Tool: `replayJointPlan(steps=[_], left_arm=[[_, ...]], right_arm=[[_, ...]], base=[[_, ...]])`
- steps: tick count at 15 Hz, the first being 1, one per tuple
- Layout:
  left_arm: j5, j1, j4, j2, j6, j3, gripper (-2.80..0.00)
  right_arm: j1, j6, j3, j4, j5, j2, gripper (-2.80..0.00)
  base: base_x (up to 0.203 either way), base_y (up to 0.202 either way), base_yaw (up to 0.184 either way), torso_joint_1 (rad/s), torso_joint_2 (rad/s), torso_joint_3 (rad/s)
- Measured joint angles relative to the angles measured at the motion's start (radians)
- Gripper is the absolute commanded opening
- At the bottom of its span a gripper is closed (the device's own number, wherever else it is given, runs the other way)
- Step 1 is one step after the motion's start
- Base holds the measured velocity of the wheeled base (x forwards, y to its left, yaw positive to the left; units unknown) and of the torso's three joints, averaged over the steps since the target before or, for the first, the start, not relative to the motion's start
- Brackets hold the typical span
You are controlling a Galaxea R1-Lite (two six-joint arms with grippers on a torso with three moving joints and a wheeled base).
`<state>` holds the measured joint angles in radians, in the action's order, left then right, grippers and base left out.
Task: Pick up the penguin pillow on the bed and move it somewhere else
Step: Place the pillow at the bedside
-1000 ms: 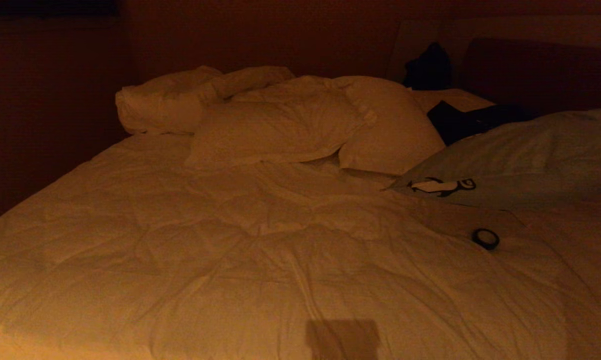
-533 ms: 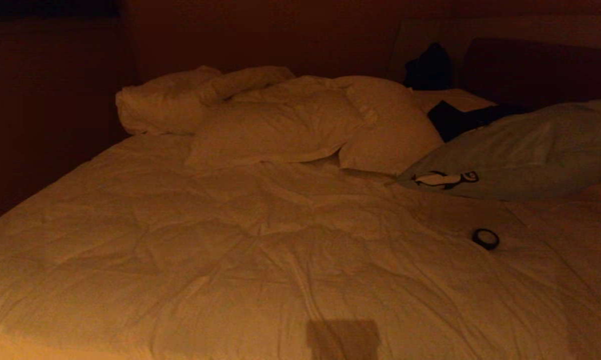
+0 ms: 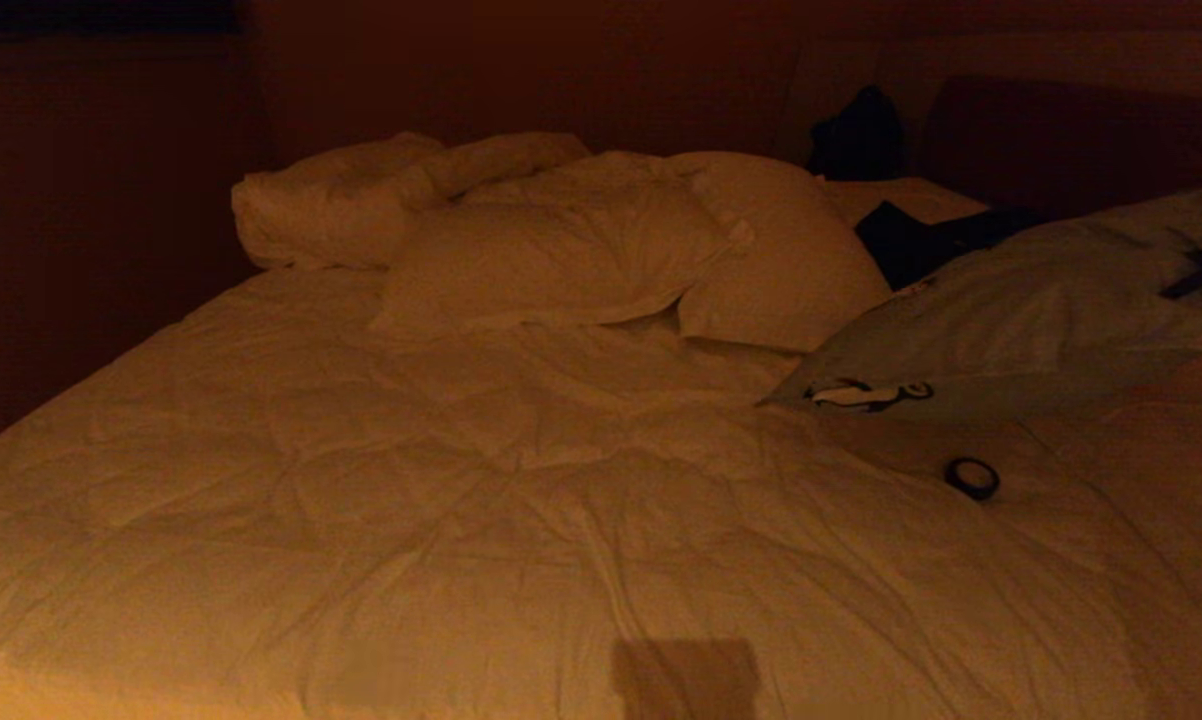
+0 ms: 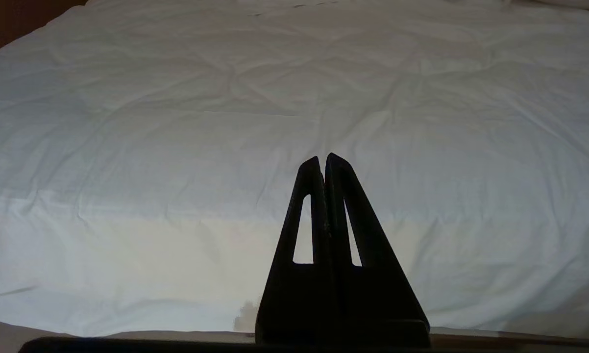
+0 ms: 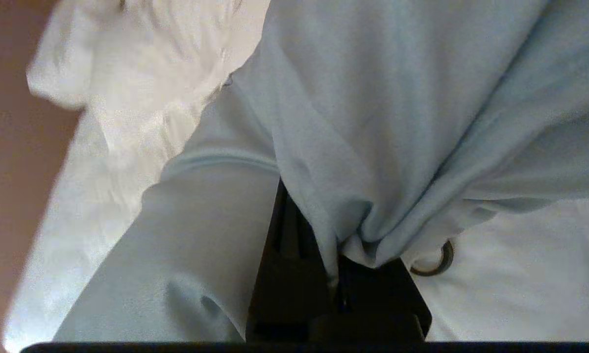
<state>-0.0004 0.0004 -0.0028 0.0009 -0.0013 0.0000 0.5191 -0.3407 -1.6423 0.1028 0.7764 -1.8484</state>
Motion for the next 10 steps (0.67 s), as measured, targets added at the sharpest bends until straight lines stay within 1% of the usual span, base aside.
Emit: replayJointPlan(steps=[3, 6, 10], left_arm=[[0.000, 0.000, 0.000, 0.000, 0.000, 0.000, -2.80], [0.000, 0.000, 0.000, 0.000, 0.000, 0.000, -2.80], [0.000, 0.000, 0.000, 0.000, 0.000, 0.000, -2.80]], right_arm=[[-0.011, 0.071, -0.004, -0.003, 0.017, -0.014, -2.80], [-0.013, 0.134, 0.001, -0.003, 0.072, -0.018, -2.80], [-0.029, 0.245, 0.046, -0.003, 0.127, -0.023, -2.80]], base=[[0.000, 0.000, 0.000, 0.000, 0.00, 0.000], [0.000, 0.000, 0.000, 0.000, 0.00, 0.000], [0.000, 0.000, 0.000, 0.000, 0.00, 0.000]])
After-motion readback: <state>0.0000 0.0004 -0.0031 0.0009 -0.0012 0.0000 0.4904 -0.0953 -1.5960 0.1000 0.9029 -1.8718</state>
